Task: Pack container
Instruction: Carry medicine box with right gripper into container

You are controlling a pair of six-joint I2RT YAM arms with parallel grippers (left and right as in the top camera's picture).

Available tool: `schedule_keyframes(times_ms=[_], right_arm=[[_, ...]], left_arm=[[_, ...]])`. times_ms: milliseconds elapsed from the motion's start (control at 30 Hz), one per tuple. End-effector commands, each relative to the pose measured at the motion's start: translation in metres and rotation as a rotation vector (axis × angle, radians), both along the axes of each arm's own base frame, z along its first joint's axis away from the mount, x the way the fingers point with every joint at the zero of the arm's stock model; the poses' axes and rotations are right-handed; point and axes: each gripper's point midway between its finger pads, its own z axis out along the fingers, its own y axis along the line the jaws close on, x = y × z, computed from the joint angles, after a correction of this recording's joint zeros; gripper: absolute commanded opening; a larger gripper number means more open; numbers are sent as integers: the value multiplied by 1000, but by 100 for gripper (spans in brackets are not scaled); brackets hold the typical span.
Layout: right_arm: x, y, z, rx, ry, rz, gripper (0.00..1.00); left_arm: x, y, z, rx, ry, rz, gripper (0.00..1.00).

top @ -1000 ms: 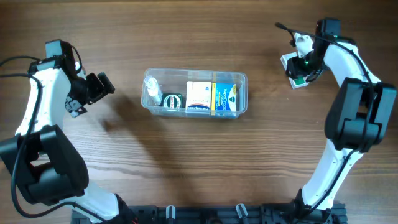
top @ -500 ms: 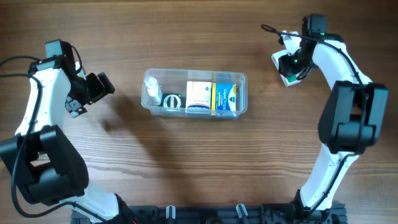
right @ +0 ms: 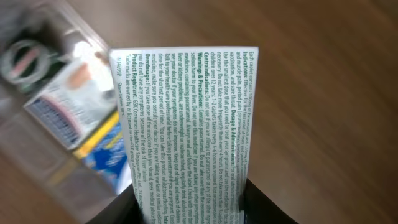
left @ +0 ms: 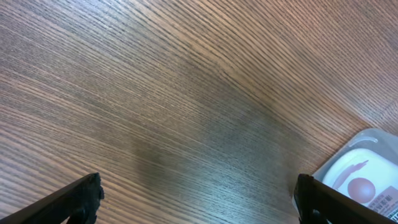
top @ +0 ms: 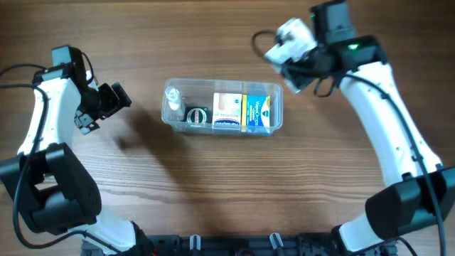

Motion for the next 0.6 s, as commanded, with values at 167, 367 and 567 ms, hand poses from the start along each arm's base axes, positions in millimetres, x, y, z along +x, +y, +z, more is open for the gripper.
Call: schedule_keyframes(times_ms=[167, 367, 567], right_arm=[[-53, 79, 0, -40, 11, 361, 41], [-62, 95, -15, -71, 28, 483, 43], [-58, 99, -72, -118, 152, 561, 44]], left_arm=[[-1, 1, 7, 6, -17, 11, 100], [-1, 1, 7, 6, -17, 11, 100], [-1, 1, 7, 6, -17, 11, 100]])
